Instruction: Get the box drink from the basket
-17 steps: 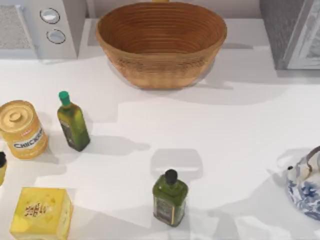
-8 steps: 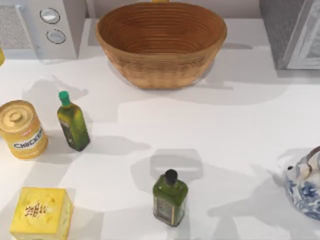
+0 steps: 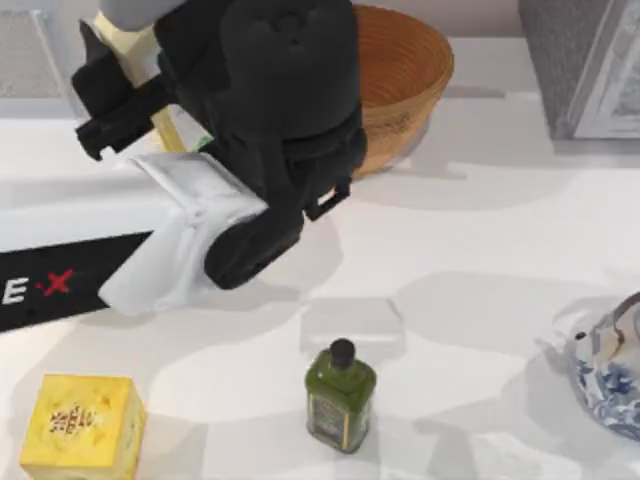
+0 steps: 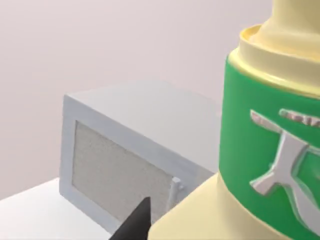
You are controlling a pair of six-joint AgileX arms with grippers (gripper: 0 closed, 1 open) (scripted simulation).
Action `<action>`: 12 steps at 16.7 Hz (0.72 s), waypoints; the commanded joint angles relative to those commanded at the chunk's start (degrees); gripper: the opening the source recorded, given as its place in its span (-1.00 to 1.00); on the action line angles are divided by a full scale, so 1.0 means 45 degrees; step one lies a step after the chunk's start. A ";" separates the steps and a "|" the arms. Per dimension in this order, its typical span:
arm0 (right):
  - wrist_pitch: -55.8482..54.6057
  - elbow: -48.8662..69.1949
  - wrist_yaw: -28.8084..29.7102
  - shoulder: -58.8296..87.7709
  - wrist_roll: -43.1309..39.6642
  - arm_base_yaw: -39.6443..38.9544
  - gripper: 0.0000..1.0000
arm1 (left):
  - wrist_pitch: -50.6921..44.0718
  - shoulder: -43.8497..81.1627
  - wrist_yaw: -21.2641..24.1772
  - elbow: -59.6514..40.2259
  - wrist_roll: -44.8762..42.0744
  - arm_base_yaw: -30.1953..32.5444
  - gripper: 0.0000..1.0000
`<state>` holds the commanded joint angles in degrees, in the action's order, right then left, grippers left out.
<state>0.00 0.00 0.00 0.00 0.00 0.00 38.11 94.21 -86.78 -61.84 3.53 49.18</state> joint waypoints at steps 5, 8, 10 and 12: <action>0.0000 0.0000 0.0000 0.0000 0.0000 0.0000 1.00 | 0.0858 0.3750 -0.2715 -0.1261 0.0071 0.3169 -1.00; 0.0000 0.0000 0.0000 0.0000 0.0000 0.0000 1.00 | 0.1174 0.4947 -0.3495 -0.1712 0.0106 0.4492 -1.00; 0.0000 0.0000 0.0000 0.0000 0.0000 0.0000 1.00 | 0.1238 0.5210 -0.3677 -0.1785 0.0101 0.4802 -1.00; 0.0000 0.0000 0.0000 0.0000 0.0000 0.0000 1.00 | 0.1238 0.5210 -0.3677 -0.1785 0.0101 0.4802 -1.00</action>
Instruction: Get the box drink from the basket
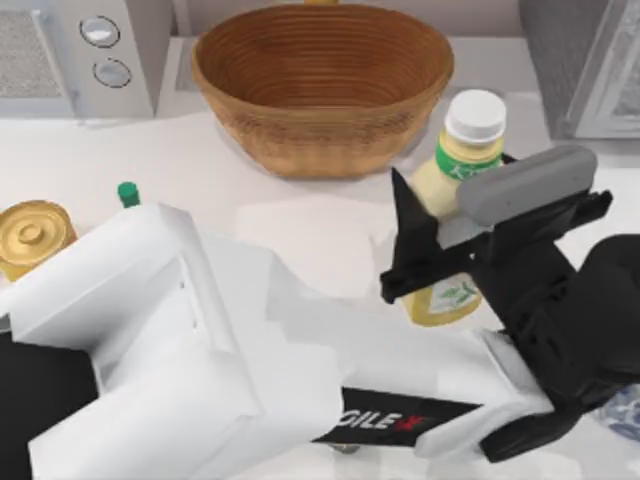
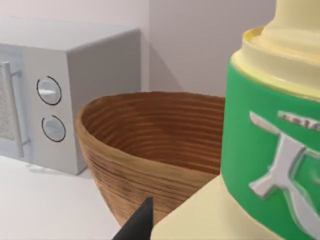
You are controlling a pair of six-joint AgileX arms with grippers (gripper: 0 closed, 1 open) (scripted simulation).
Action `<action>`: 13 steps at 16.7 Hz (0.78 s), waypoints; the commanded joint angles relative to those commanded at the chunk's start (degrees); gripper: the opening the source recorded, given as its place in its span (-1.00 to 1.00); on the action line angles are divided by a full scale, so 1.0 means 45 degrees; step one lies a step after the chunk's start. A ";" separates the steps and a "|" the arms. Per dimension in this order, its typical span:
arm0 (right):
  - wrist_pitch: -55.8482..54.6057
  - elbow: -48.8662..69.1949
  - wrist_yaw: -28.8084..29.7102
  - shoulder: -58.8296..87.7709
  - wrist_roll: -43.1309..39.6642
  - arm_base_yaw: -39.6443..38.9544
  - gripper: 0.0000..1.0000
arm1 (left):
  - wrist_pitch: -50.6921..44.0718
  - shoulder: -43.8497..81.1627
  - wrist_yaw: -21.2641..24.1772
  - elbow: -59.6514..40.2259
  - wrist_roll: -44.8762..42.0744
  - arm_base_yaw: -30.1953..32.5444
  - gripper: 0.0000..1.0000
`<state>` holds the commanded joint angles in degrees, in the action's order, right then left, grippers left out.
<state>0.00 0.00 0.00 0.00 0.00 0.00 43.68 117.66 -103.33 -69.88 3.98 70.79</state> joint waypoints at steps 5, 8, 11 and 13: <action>0.0000 0.0000 0.0000 0.0000 0.0000 0.0000 1.00 | -0.0099 0.1435 0.2472 -0.1594 -0.0094 -0.0222 -1.00; 0.0000 0.0000 0.0000 0.0000 0.0000 0.0000 1.00 | 0.0517 0.1315 0.2043 -0.0668 0.0138 -0.0594 -1.00; 0.0000 0.0000 0.0000 0.0000 0.0000 0.0000 1.00 | 0.1226 0.1174 0.1580 0.0396 0.0405 -0.0994 -1.00; 0.0000 0.0000 0.0000 0.0000 0.0000 0.0000 1.00 | 0.1566 0.1120 0.1358 0.0949 0.0520 -0.1185 -1.00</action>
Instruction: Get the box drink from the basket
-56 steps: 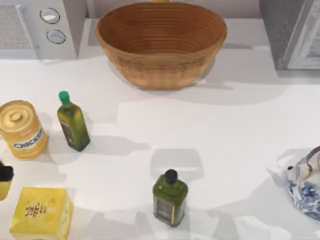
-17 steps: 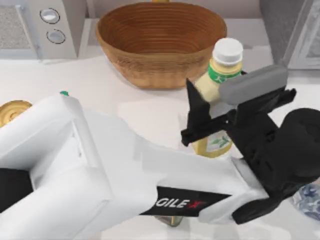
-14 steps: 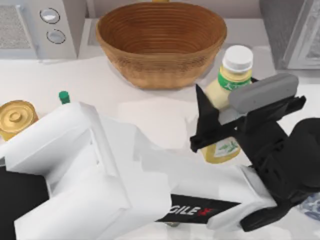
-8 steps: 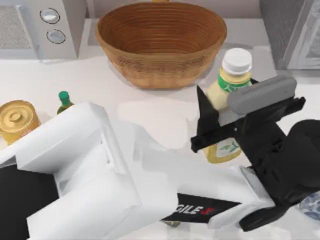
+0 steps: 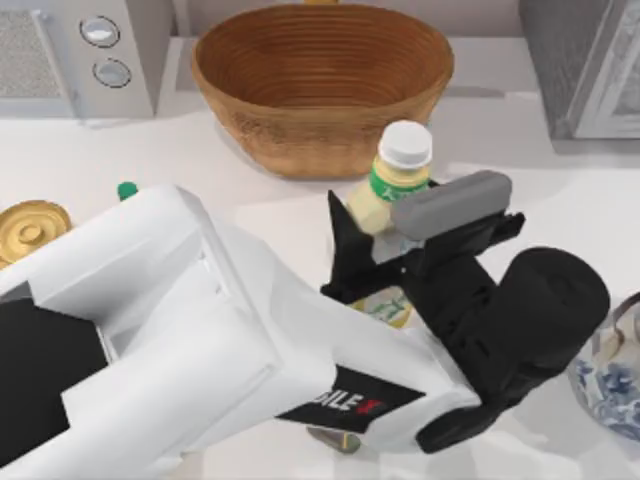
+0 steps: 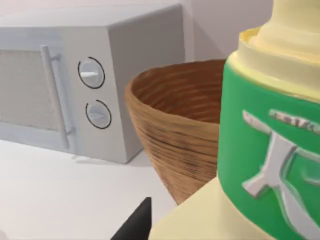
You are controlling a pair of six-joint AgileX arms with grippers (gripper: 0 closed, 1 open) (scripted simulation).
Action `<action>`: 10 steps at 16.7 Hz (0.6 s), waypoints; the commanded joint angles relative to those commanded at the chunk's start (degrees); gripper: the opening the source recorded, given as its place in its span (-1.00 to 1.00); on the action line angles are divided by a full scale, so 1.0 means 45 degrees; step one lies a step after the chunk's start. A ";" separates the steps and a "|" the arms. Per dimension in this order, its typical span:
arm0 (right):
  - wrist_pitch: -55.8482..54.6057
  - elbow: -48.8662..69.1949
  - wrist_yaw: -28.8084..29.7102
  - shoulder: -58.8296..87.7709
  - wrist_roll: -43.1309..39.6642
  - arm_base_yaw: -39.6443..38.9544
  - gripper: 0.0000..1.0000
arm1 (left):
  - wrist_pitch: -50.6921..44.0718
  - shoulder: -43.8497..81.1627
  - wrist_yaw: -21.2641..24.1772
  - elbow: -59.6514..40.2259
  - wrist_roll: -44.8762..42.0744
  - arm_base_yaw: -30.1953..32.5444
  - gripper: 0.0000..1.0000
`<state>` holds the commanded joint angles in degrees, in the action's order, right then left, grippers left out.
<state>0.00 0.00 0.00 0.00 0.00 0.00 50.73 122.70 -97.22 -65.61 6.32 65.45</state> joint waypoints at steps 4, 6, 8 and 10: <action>0.0000 0.0000 0.0000 0.0000 0.0000 0.0000 1.00 | 0.0131 -0.0018 -0.0087 0.0215 0.0042 -0.0074 -1.00; 0.0000 0.0000 0.0000 0.0000 0.0000 0.0000 1.00 | 0.0131 -0.0018 -0.0087 0.0215 0.0042 -0.0074 -0.85; 0.0000 0.0000 0.0000 0.0000 0.0000 0.0000 1.00 | 0.0131 -0.0018 -0.0087 0.0215 0.0042 -0.0074 -0.55; 0.0000 0.0000 0.0000 0.0000 0.0000 0.0000 1.00 | 0.0131 -0.0018 -0.0087 0.0215 0.0042 -0.0074 -0.25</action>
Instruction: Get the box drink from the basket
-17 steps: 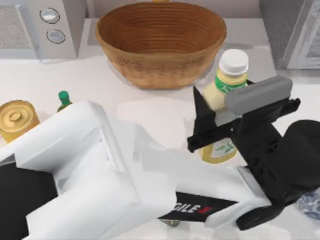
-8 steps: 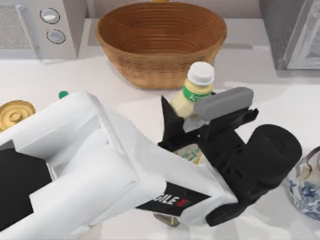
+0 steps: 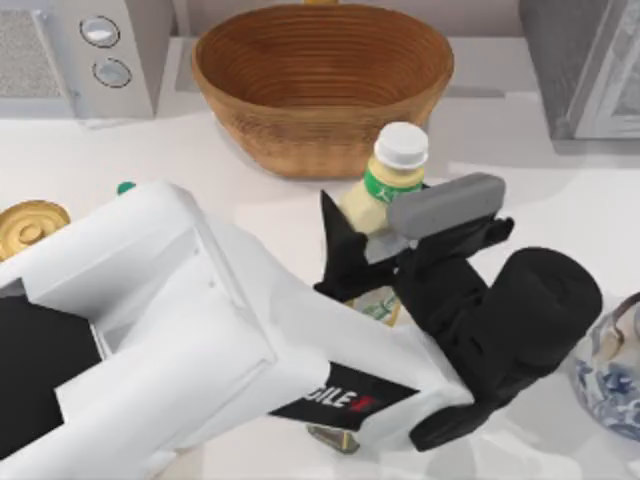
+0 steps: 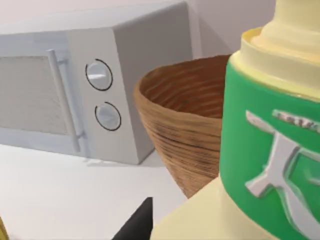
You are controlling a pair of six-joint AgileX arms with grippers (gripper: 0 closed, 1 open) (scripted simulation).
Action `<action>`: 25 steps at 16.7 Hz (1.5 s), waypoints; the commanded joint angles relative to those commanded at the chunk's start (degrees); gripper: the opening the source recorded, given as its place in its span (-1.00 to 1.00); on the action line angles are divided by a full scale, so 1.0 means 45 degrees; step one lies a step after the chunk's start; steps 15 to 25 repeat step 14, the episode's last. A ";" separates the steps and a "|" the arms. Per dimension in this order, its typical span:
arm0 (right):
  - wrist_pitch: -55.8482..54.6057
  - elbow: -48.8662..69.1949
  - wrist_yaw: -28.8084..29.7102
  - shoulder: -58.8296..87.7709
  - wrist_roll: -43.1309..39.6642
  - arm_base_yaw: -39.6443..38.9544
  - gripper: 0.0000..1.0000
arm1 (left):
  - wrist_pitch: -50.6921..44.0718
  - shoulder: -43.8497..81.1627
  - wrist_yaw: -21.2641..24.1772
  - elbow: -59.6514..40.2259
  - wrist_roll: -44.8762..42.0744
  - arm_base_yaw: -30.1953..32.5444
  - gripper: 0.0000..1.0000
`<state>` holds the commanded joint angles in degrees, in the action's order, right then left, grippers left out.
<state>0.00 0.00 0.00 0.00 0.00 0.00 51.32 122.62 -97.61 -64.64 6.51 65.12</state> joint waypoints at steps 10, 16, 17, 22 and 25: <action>0.0000 0.0000 0.0000 0.0000 0.0000 0.0000 1.00 | 0.0000 0.0000 0.0000 0.0000 0.0000 0.0000 1.00; 0.0000 0.0000 0.0000 0.0000 0.0000 0.0000 1.00 | 0.0000 0.0000 0.0000 0.0000 0.0000 0.0000 1.00; 0.0000 0.0000 0.0000 0.0000 0.0000 0.0000 1.00 | 0.0000 0.0000 0.0000 0.0000 0.0000 0.0000 1.00; 0.0000 0.0000 0.0000 0.0000 0.0000 0.0000 1.00 | 0.0000 0.0000 0.0000 0.0000 0.0000 0.0000 1.00; 0.0000 0.0000 0.0000 0.0000 0.0000 0.0000 1.00 | 0.0000 0.0000 0.0000 0.0000 0.0000 0.0000 1.00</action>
